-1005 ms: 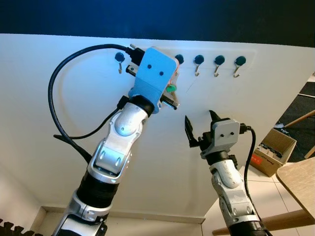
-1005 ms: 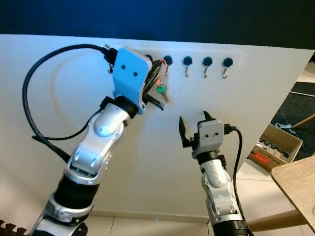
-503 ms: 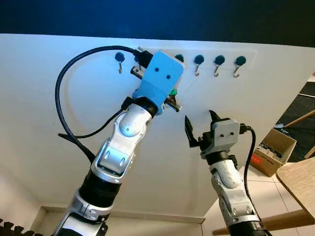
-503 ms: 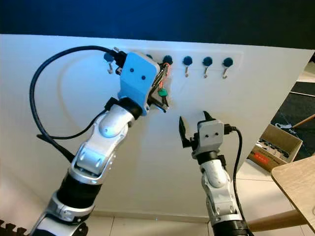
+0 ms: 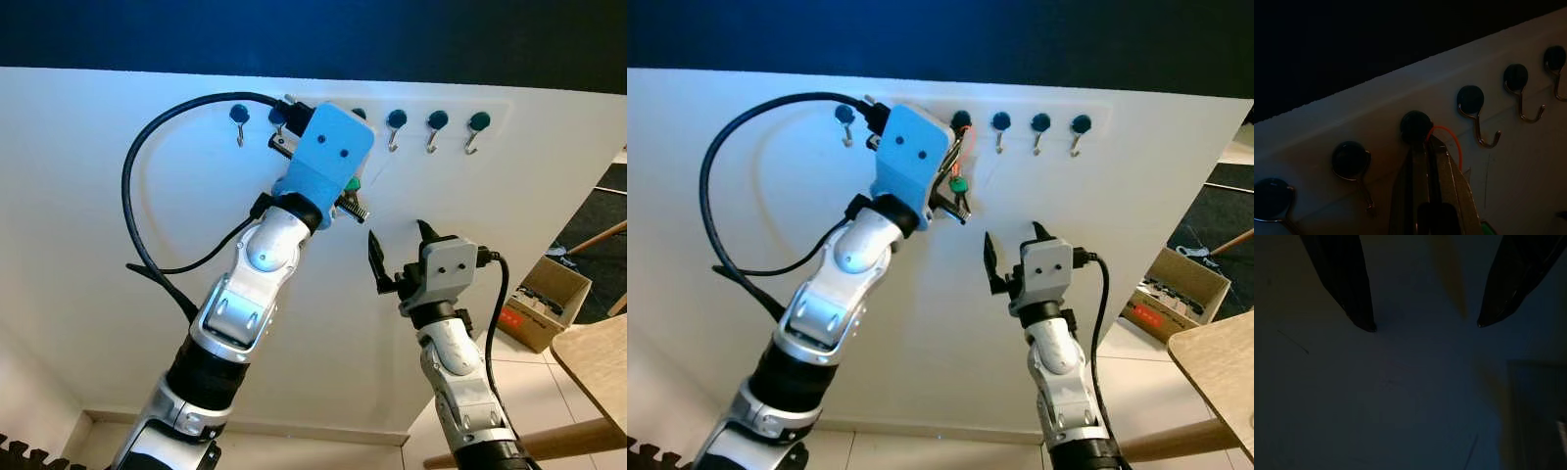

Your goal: Hang keys on a hook

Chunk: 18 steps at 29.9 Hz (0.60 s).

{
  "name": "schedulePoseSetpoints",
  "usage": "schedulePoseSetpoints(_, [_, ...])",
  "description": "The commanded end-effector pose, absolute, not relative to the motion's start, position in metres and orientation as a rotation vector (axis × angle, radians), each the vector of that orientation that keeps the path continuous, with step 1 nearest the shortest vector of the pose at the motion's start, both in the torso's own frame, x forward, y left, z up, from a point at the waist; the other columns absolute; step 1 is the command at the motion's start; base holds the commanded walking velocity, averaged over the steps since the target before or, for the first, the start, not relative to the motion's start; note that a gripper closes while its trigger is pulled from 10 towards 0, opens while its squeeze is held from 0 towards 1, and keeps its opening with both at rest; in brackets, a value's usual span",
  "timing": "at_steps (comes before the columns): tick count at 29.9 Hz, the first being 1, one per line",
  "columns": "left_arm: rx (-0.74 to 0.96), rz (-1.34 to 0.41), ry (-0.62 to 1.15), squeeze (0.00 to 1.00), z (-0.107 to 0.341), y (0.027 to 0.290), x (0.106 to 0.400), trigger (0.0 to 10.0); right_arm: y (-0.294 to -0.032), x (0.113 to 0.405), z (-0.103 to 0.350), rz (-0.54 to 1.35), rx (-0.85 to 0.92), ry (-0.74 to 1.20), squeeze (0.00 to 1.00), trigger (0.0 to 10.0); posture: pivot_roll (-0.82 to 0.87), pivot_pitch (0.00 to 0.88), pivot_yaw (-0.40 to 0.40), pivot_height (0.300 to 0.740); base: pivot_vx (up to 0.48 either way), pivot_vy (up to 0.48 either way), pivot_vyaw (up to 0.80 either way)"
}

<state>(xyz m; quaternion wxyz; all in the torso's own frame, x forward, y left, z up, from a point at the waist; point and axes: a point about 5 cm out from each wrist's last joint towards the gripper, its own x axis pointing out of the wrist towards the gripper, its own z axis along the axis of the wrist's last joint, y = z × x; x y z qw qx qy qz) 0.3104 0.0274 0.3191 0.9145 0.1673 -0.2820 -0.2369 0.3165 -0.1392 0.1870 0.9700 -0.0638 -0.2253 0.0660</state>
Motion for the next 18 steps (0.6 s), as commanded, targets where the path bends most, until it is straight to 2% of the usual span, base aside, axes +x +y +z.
schedulePoseSetpoints(1, [0.358, -0.443, -0.545, 0.00, 0.315, 0.029, 0.318, 10.0, -0.138, 0.316, 0.184, 0.134, -0.131, -0.450, 0.00, 10.0, 0.11, 0.139, 0.013, 0.740, 0.000, 0.000, 0.00])
schedulePoseSetpoints(12, [0.423, -0.406, -0.493, 0.00, 0.301, 0.037, 0.324, 10.0, -0.140, 0.315, 0.184, 0.125, -0.130, -0.451, 0.00, 10.0, 0.11, 0.140, 0.017, 0.740, 0.000, 0.000, 0.00])
schedulePoseSetpoints(18, [0.392, -0.365, -0.496, 0.00, 0.307, 0.046, 0.327, 10.0, -0.139, 0.316, 0.184, 0.130, -0.128, -0.451, 0.00, 10.0, 0.11, 0.140, 0.015, 0.740, 0.000, 0.000, 0.00])
